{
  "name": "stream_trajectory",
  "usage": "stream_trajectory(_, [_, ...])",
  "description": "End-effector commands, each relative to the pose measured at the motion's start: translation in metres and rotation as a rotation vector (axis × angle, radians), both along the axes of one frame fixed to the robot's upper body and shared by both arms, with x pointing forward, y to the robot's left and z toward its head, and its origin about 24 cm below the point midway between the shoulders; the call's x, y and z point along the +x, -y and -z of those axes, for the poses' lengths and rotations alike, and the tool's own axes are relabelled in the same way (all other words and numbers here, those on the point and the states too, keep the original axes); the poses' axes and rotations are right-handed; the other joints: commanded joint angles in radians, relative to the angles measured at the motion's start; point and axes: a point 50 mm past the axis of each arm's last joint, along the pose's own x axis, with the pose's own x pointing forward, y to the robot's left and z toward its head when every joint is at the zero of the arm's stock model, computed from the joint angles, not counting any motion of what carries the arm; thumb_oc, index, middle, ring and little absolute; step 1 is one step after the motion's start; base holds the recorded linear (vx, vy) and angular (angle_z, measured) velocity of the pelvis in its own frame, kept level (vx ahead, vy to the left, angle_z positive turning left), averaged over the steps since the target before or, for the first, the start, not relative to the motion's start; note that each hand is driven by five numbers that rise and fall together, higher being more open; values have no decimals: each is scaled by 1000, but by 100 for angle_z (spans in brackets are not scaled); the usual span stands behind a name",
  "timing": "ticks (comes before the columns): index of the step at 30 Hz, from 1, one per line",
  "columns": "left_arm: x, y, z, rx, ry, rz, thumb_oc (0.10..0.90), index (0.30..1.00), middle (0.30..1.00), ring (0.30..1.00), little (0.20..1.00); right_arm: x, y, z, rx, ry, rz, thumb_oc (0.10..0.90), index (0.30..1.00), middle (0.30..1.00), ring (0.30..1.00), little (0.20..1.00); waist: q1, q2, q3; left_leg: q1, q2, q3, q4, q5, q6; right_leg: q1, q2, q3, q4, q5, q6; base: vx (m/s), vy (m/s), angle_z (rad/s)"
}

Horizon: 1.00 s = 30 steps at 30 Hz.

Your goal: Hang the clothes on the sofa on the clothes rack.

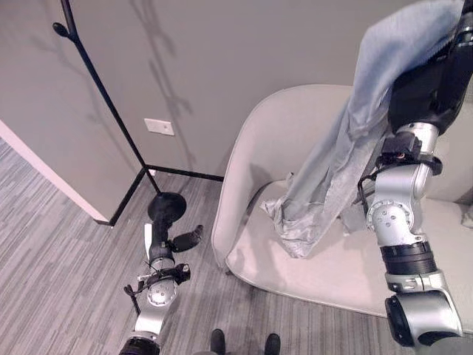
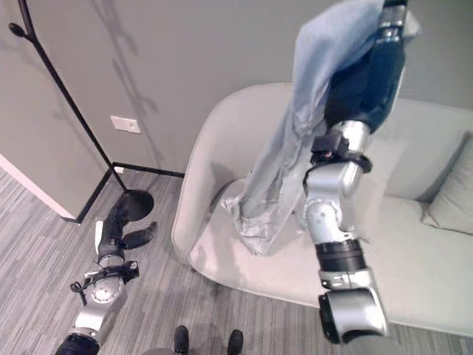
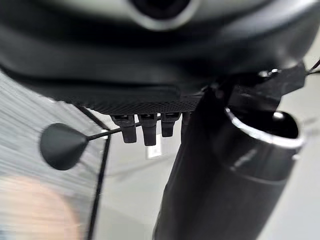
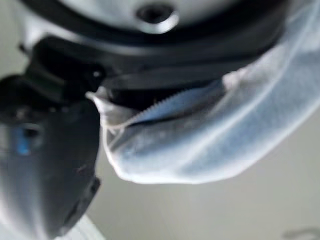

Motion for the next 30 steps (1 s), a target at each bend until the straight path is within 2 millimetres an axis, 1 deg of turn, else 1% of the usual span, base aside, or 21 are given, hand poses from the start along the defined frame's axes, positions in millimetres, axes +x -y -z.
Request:
stream_trajectory(1, [15, 13, -35, 25, 218, 88, 800, 900, 900, 900, 900, -10, -10, -60, -101, 225, 38, 400, 300, 300, 300, 300, 4, -60, -185, 33, 34, 27, 3, -108, -52, 51, -55, 57, 6, -88, 82, -6, -5, -4])
stream_trajectory(6, [15, 34, -32, 32, 202, 208, 800, 900, 900, 900, 900, -5, -12, -93, -99, 248, 59, 400, 300, 300, 300, 300, -7, -70, -195, 47, 34, 39, 3, -118, -49, 53, -54, 72, 6, -84, 86, -9, 0, -16])
stream_trajectory(9, [14, 48, -25, 47, 171, 287, 800, 900, 900, 900, 900, -6, -11, -121, -99, 278, 90, 400, 300, 300, 300, 300, -10, -78, -202, 52, 33, 42, 3, -121, -47, 54, -52, 77, 6, -82, 87, -6, 3, -5])
stream_trajectory(10, [14, 50, -24, 53, 166, 304, 800, 900, 900, 900, 900, -6, -12, -127, -91, 283, 92, 400, 300, 300, 300, 300, -10, -80, -204, 52, 34, 42, 3, -122, -47, 54, -52, 78, 6, -82, 88, -5, 4, -6])
stream_trajectory(11, [13, 58, -19, 67, 142, 350, 800, 900, 900, 900, 900, -8, -14, -141, -82, 302, 98, 400, 300, 300, 300, 300, -13, -88, -210, 55, 34, 42, 3, -124, -47, 57, -52, 77, 6, -82, 88, 0, 6, -7])
stream_trajectory(12, [15, 66, -20, 80, 144, 390, 800, 900, 900, 900, 900, -10, -17, -154, -81, 319, 108, 400, 300, 300, 300, 300, -15, -92, -213, 58, 35, 40, 3, -127, -46, 60, -50, 79, 6, -83, 89, 2, 2, -7])
stream_trajectory(13, [18, 76, -22, 81, 151, 426, 800, 900, 900, 900, 900, -12, -20, -162, -64, 329, 106, 400, 300, 300, 300, 300, -17, -96, -215, 60, 35, 38, 3, -128, -46, 63, -48, 80, 6, -85, 89, 9, -10, -5])
stream_trajectory(14, [25, 93, -31, 74, 183, 483, 800, 900, 900, 900, 900, -13, -31, -169, -63, 345, 87, 400, 300, 300, 300, 300, -26, -101, -217, 63, 36, 37, 3, -131, -45, 66, -46, 83, 7, -85, 88, 0, 0, 0])
stream_trajectory(16, [28, 106, -37, 70, 198, 525, 800, 900, 900, 900, 900, -13, -39, -170, -52, 350, 66, 400, 300, 300, 300, 300, -34, -103, -220, 67, 36, 39, 3, -133, -44, 67, -44, 85, 7, -85, 88, 0, 0, 0])
stream_trajectory(17, [31, 115, -39, 69, 203, 553, 800, 900, 900, 900, 900, -13, -46, -171, -50, 355, 49, 400, 300, 300, 300, 300, -39, -103, -220, 68, 36, 39, 3, -134, -43, 67, -44, 87, 7, -85, 87, 0, 0, 0])
stream_trajectory(21, [39, 148, -48, 108, 217, 637, 800, 900, 900, 900, 900, -9, -68, -167, -14, 342, -31, 400, 300, 300, 300, 300, -61, -100, -224, 76, 36, 47, 3, -140, -40, 66, -40, 98, 8, -83, 86, 5, -15, -7])
stream_trajectory(22, [44, 162, -53, 139, 224, 665, 800, 900, 900, 900, 900, -7, -81, -161, 8, 327, -80, 400, 300, 300, 300, 300, -74, -98, -225, 79, 36, 50, 3, -141, -39, 64, -39, 104, 8, -82, 85, 6, -16, -5])
stream_trajectory(23, [45, 163, -53, 139, 226, 664, 800, 900, 900, 900, 900, -7, -81, -162, 7, 329, -80, 400, 300, 300, 300, 300, -73, -96, -224, 79, 36, 51, 3, -142, -39, 64, -39, 104, 8, -82, 85, 1, -18, -4])
stream_trajectory(24, [47, 169, -57, 161, 237, 672, 800, 900, 900, 900, 900, -6, -88, -159, 14, 324, -105, 400, 300, 300, 300, 300, -80, -95, -224, 79, 35, 52, 3, -142, -38, 64, -39, 108, 8, -81, 84, -1, -13, -5])
stream_trajectory(26, [54, 179, -63, 212, 246, 662, 800, 900, 900, 900, 900, -7, -103, -153, 20, 321, -154, 400, 300, 300, 300, 300, -94, -90, -226, 81, 36, 57, 3, -143, -38, 61, -39, 115, 9, -80, 84, 0, -20, -11])
stream_trajectory(29, [65, 188, -69, 300, 244, 630, 800, 900, 900, 900, 900, -11, -124, -141, 14, 327, -237, 400, 300, 300, 300, 300, -113, -82, -225, 84, 37, 65, 3, -144, -38, 59, -39, 125, 10, -81, 83, 2, -17, -18])
stream_trajectory(30, [72, 193, -71, 325, 227, 603, 800, 900, 900, 900, 900, -16, -137, -133, -9, 338, -288, 400, 300, 300, 300, 300, -128, -76, -222, 87, 36, 71, 3, -144, -38, 55, -40, 131, 10, -79, 83, -5, -16, -11])
